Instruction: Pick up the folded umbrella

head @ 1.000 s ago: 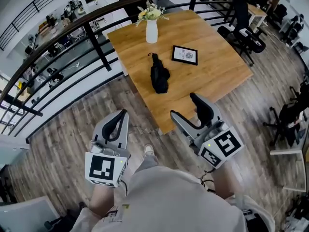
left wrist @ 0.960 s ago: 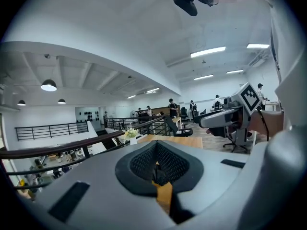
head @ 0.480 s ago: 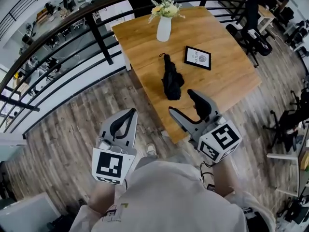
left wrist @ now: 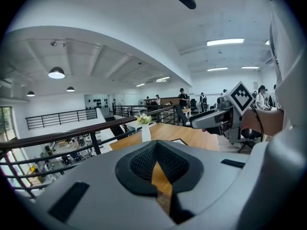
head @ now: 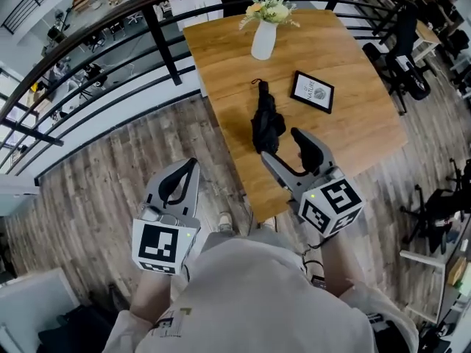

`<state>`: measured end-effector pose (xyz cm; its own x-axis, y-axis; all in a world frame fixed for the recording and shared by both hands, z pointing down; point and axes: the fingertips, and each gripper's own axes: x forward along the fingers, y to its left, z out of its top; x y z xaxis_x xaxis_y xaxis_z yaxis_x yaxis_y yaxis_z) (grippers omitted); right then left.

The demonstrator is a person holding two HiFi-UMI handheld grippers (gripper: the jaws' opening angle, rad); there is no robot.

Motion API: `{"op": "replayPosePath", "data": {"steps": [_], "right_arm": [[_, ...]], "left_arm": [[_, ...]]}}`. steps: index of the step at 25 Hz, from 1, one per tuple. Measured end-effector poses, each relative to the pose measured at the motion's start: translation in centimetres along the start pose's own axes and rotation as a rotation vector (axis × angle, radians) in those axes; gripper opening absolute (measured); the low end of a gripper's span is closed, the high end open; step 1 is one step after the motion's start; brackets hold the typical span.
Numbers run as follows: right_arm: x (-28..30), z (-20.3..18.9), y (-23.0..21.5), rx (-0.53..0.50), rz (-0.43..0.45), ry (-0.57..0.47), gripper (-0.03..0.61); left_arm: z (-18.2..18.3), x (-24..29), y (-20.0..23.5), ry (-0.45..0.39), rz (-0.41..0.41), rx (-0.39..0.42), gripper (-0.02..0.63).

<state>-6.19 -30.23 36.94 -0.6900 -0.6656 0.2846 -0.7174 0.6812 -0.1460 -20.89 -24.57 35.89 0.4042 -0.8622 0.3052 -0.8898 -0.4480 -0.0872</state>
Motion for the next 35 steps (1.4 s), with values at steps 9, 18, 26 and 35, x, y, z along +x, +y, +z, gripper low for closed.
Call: {"op": "replayPosePath", "data": {"steps": [9,18,26,35], "right_arm": [[-2.0,0.3,-6.3,0.068,-0.010,-0.005,0.341],[1.2,-0.8,-12.1,0.148,-0.055,0.044,0.351],[9.3,-6.6,-17.1,0.261,-0.140,0.165,0.357],[15.5,-19.6,-19.4,0.312,-0.233,0.415,0.369]], "left_arm": [[2.6,3.3,-2.8,-0.032,0.088,0.040,0.017],[2.9,7.6,-2.8,-0.010,0.088,0.023,0.017],[-2.5,14.0,-1.1,0.081,0.022,-0.148,0.017],[-10.4,17.1,-1.1,0.222,-0.045,-0.291,0.017]]}}
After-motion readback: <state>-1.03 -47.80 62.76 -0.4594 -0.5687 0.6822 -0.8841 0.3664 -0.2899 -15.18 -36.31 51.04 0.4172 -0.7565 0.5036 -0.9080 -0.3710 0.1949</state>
